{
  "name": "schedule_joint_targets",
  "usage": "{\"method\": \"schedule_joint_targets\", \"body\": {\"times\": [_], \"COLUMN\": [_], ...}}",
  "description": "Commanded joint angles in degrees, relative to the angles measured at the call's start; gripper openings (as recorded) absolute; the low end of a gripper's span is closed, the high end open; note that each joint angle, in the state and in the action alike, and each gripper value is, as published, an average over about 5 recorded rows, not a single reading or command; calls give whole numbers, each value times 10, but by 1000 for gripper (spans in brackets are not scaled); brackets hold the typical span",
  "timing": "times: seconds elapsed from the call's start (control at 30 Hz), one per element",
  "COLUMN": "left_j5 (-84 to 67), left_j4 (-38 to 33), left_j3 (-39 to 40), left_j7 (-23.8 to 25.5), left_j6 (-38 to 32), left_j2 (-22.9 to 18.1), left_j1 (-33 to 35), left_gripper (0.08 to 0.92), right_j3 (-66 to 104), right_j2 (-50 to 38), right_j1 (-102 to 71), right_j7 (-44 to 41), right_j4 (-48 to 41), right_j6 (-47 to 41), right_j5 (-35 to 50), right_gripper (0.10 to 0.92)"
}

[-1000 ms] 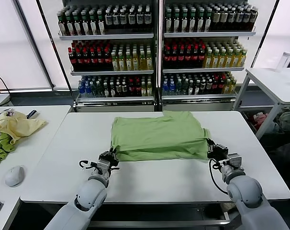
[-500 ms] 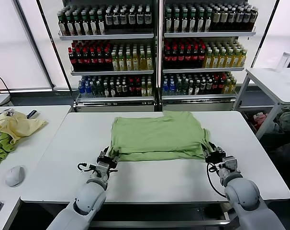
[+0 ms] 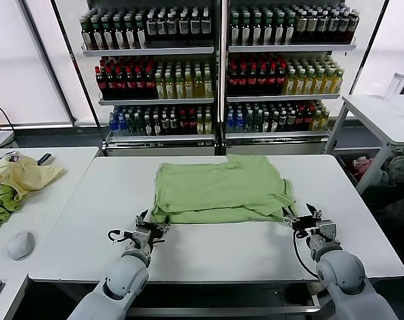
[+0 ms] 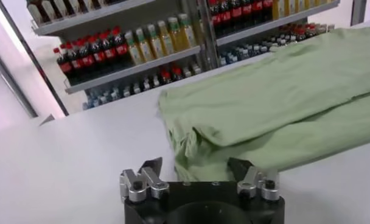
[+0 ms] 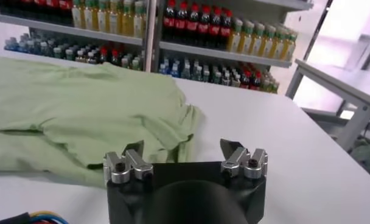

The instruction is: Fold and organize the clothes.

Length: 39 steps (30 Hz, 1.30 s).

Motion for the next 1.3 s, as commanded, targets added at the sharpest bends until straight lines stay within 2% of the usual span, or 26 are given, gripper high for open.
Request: {"method": "schedule_joint_targets", "body": {"times": [0.03, 0.47, 0.57, 0.9, 1.17, 1.3], "left_j5": [-28, -34, -34, -32, -15, -5], "left_j4": [9, -16, -31, -103, -223, -267], "left_j3": [0, -1, -3, -31, -74, -95], "left_j7": [2, 12, 13, 14, 13, 11], "left_j6": [4, -4, -6, -8, -5, -4], "left_j2": [0, 0, 2, 13, 20, 19], "left_j1": [-10, 11, 25, 105, 260, 317], "left_gripper": [539, 167, 110, 99, 99, 99], "right_j3": [-9, -7, -3, 30, 73, 96], "right_j2": [0, -7, -10, -26, -23, -12], "right_j1": [15, -9, -21, -87, -200, -259], "right_j7": [8, -7, -12, -15, -15, -18], "right_j4": [-19, -19, -10, 52, 152, 196], "right_j6": [-12, -28, -28, -27, -27, -26], "right_j5": [36, 63, 64, 59, 25, 5], "right_gripper": [594, 217, 161, 143, 143, 143]}}
